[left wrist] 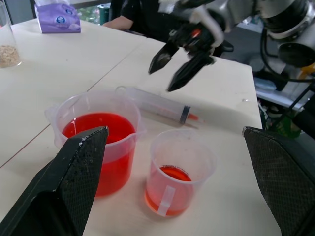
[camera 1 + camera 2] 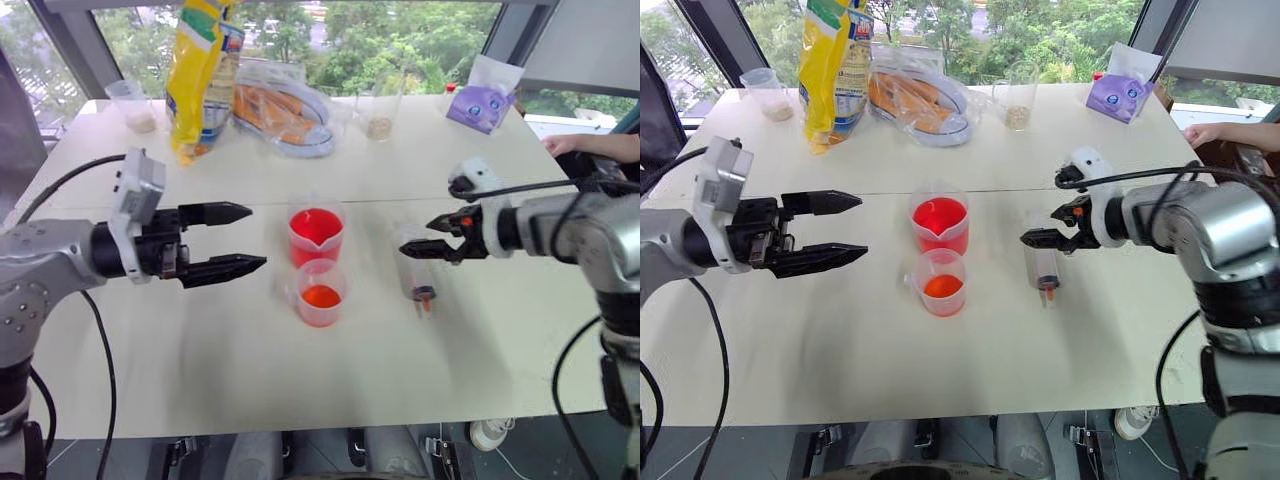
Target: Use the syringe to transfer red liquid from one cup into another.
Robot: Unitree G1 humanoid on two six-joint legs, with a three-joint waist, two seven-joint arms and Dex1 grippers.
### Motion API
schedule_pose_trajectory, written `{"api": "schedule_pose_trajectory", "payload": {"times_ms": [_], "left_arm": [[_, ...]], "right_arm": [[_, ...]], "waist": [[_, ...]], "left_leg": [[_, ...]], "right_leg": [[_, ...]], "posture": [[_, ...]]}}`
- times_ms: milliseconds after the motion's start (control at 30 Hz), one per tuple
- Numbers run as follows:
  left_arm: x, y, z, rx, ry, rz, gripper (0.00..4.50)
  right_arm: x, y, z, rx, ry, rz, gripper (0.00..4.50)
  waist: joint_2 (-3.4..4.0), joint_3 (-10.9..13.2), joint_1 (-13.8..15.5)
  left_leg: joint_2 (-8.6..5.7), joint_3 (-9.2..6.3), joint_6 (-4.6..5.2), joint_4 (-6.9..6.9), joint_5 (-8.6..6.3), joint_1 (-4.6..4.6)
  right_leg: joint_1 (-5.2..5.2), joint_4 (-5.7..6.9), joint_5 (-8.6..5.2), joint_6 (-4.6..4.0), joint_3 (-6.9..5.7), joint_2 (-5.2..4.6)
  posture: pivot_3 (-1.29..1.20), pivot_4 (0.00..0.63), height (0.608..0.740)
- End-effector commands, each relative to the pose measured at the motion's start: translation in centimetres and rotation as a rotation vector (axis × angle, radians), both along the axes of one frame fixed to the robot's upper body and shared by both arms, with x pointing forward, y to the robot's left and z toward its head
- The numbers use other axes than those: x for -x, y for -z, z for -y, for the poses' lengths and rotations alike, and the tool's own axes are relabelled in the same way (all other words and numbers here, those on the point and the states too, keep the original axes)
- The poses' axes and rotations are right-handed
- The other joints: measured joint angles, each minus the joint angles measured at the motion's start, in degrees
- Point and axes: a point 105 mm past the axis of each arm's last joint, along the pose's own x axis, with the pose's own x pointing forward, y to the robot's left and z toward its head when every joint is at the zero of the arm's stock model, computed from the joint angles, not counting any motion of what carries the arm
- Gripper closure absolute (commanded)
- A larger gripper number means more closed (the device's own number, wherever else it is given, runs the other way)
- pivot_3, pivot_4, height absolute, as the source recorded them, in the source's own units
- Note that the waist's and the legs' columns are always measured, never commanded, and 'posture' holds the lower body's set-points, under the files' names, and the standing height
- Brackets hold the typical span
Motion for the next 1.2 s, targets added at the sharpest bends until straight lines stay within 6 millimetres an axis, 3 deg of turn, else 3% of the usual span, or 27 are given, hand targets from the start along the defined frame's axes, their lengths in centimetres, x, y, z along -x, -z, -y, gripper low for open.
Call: {"api": "schedule_pose_trajectory", "payload": {"times_ms": [33,500,600,733,867,1000,1100,1200], "left_arm": [[0.0,-0.7,0.2,0.002,0.006,0.056,0.00],[0.3,0.0,0.1,0.011,-0.038,0.077,0.00],[0.3,0.0,0.2,0.016,-0.044,0.080,0.00],[0.3,0.1,0.2,0.018,-0.048,0.084,0.00],[0.2,0.1,0.1,0.018,-0.050,0.087,0.00],[0.2,0.0,-0.1,0.015,-0.052,0.089,0.00],[-0.2,-0.6,-0.1,0.029,-0.050,0.099,0.00],[-0.4,-1.1,0.0,0.044,-0.034,0.104,0.00]], "right_arm": [[-1.3,0.1,1.1,0.029,0.121,-0.015,0.10],[-2.1,4.4,-0.3,0.089,0.138,-0.125,0.10],[-2.2,4.7,-0.6,0.108,0.120,-0.118,0.97],[-2.0,5.4,-0.9,0.134,0.092,-0.112,3.00],[-1.8,5.1,-0.5,0.133,0.095,-0.101,3.11],[-2.0,1.5,-0.5,0.052,0.074,-0.005,3.11],[-1.7,-4.9,-2.7,-0.223,-0.038,0.194,3.11],[-0.3,-8.6,-4.2,-0.413,-0.150,0.327,3.11]], "waist": [[0.00,0.00,0.06],[0.00,0.00,-0.08],[-0.01,-0.01,-0.10],[-0.03,-0.02,-0.18],[-0.04,-0.03,-0.16],[-0.03,-0.02,-0.06],[0.00,0.00,-0.02],[-0.01,0.00,-0.09]], "left_leg": [[-0.01,0.00,0.00,0.00,0.00,-0.02],[-0.02,-0.03,0.05,-0.01,-0.03,-0.04],[-0.03,-0.03,0.05,-0.01,-0.03,-0.03],[-0.02,-0.04,0.05,-0.01,-0.03,-0.02],[-0.01,-0.04,0.05,-0.01,-0.03,0.03],[-0.01,-0.03,0.05,-0.01,-0.03,0.02],[-0.01,-0.03,0.05,-0.01,-0.03,-0.02],[0.00,-0.06,0.05,-0.01,-0.03,-0.01]], "right_leg": [[-0.01,0.00,0.01,0.01,0.00,0.00],[-0.01,0.02,0.14,0.24,-0.01,0.01],[0.00,0.02,0.14,0.24,-0.01,0.01],[0.00,0.02,0.14,0.24,-0.01,0.01],[0.04,0.02,0.14,0.24,-0.02,0.03],[0.04,0.02,0.14,0.24,-0.01,0.03],[0.00,0.01,0.14,0.24,-0.01,0.02],[0.01,0.03,0.15,0.26,-0.03,0.05]], "posture": [[0.00,0.150,0.740],[0.00,0.150,0.740],[0.00,0.150,0.740],[0.00,0.150,0.740],[0.00,0.150,0.740],[0.00,0.150,0.740],[0.00,0.150,0.740],[0.00,0.150,0.740]]}}
